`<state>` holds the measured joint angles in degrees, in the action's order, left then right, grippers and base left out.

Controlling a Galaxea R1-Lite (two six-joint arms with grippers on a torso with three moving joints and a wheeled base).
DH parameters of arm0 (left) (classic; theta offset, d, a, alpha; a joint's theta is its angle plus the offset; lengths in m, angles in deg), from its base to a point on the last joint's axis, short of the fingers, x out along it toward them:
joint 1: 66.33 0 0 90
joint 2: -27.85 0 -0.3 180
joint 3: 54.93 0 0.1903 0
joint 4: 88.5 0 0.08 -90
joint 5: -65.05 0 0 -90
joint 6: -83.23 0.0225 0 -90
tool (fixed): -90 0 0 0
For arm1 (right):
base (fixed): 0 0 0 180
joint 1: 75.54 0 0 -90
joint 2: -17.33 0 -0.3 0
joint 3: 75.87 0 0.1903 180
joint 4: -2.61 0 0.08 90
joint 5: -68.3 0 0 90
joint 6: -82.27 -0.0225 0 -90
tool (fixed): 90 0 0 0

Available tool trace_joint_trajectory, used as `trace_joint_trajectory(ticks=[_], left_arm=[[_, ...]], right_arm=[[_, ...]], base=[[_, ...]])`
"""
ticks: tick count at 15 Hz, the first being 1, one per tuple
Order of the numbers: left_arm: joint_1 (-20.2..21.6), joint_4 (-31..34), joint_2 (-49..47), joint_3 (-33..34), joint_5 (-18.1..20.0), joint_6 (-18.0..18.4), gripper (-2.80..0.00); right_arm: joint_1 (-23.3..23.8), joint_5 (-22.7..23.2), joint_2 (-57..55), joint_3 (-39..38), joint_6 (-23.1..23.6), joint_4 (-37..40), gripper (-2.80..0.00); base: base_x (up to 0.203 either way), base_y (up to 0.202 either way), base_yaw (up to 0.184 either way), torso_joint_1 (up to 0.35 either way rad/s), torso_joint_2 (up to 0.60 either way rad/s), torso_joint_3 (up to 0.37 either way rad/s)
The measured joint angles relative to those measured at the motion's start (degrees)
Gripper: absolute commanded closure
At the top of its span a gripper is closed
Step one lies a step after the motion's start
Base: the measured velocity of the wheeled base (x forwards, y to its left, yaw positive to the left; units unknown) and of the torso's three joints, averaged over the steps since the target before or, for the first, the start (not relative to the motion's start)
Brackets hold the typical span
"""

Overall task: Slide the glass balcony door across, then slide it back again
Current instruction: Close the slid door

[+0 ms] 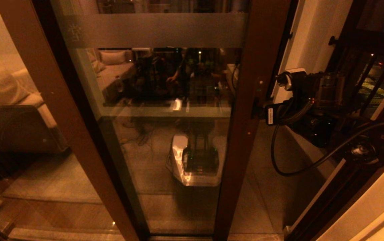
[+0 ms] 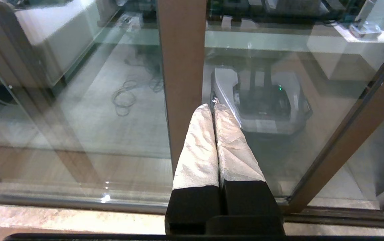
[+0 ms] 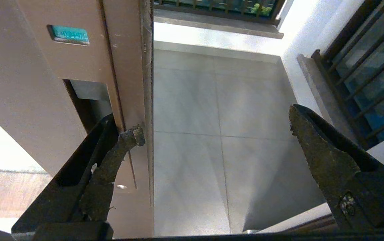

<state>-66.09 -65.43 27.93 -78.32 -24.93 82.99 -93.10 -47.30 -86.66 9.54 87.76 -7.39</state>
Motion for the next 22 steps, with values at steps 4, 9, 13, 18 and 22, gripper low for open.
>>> trace_joint_trajectory(ticks=[4,9,13,18,22], left_arm=[[0.0,0.0,0.0,0.0,0.0,0.0,0.0],[0.0,0.0,0.0,0.0,0.0,0.0,0.0],[0.0,0.0,0.0,0.0,0.0,0.0,0.0],[0.0,0.0,0.0,0.0,0.0,0.0,0.0],[0.0,0.0,0.0,0.0,0.0,0.0,0.0]], right_arm=[[1.3,0.4,0.1,-0.1,0.0,0.1,-2.8],[2.2,0.2,0.8,-1.2,0.1,-0.1,-2.8],[2.1,-0.1,2.5,-3.4,0.0,-0.6,-2.8],[2.1,0.1,3.2,-3.5,0.2,-0.4,-2.8],[2.2,0.3,4.0,-4.2,0.2,-0.5,-2.8]], base=[[0.0,0.0,0.0,0.0,0.0,0.0],[0.0,0.0,0.0,0.0,0.0,0.0],[0.0,0.0,0.0,0.0,0.0,0.0],[0.0,0.0,0.0,0.0,0.0,0.0],[0.0,0.0,0.0,0.0,0.0,0.0]])
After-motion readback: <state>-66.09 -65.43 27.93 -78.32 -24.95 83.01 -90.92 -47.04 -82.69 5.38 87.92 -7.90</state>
